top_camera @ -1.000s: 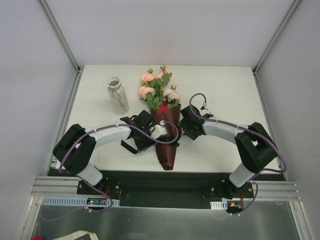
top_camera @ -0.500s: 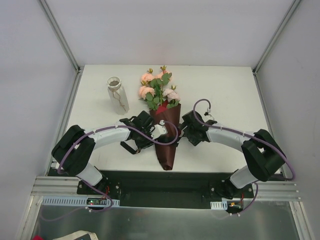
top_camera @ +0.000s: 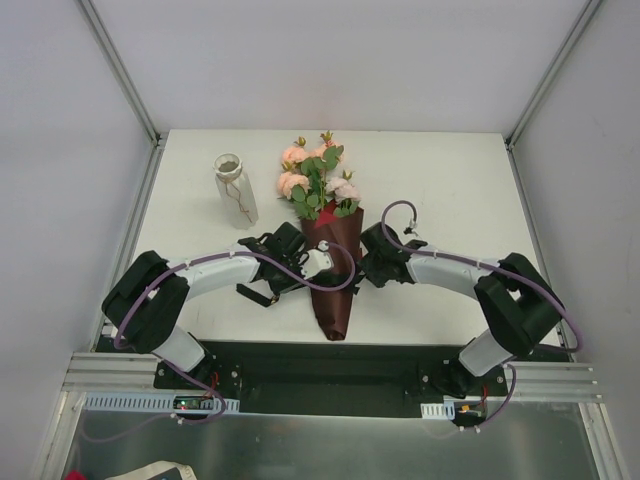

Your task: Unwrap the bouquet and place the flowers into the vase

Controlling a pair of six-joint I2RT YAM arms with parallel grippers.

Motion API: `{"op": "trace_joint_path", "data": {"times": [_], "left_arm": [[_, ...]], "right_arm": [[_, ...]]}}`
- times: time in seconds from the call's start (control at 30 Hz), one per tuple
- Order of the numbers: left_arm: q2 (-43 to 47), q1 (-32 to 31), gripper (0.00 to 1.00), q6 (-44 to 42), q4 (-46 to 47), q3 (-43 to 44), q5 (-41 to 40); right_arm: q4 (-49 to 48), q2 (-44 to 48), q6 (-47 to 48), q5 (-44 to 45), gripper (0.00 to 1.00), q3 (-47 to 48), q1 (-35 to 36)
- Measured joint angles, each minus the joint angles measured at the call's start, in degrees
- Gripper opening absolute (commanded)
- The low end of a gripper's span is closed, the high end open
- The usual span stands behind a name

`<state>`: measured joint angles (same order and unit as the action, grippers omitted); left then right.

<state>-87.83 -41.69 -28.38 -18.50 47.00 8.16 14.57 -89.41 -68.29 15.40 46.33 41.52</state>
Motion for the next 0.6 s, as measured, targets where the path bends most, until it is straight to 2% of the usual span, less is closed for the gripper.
{"op": "trace_joint_path", "data": {"times": [0.07,0.1,0.17,0.3,0.43,0.6], "left_arm": [[0.09,0.00,0.03,-0.22,0.04,-0.11,-0.57],[0.24,0.00,0.00,-0.44,-0.04,-0.15,-1.03],[1.11,0.00,0.00,-0.79,-0.04,-0.48,-1.46],[4.50,0.11,0.00,-0.94,-1.36,-0.79,-2.47],[8.57,1.79,0.00,-0.98,-3.21,-0.76,-2.84],[15.43,10.99,0.00,-1.46,-6.01,-0.76,-3.39]], "right_arm": [[-0.04,-0.87,-0.42,-0.04,0.18,0.46,0.04],[0.00,-1.09,-0.70,-0.04,0.10,0.46,0.04],[0.39,-1.18,-0.96,0.26,0.02,0.44,0.04],[2.21,0.79,-0.79,1.44,0.01,-0.57,-0.72],[5.79,7.69,1.25,4.81,0.01,-1.36,-3.74],[9.51,17.07,7.78,8.48,0.01,-1.31,-10.86]]}}
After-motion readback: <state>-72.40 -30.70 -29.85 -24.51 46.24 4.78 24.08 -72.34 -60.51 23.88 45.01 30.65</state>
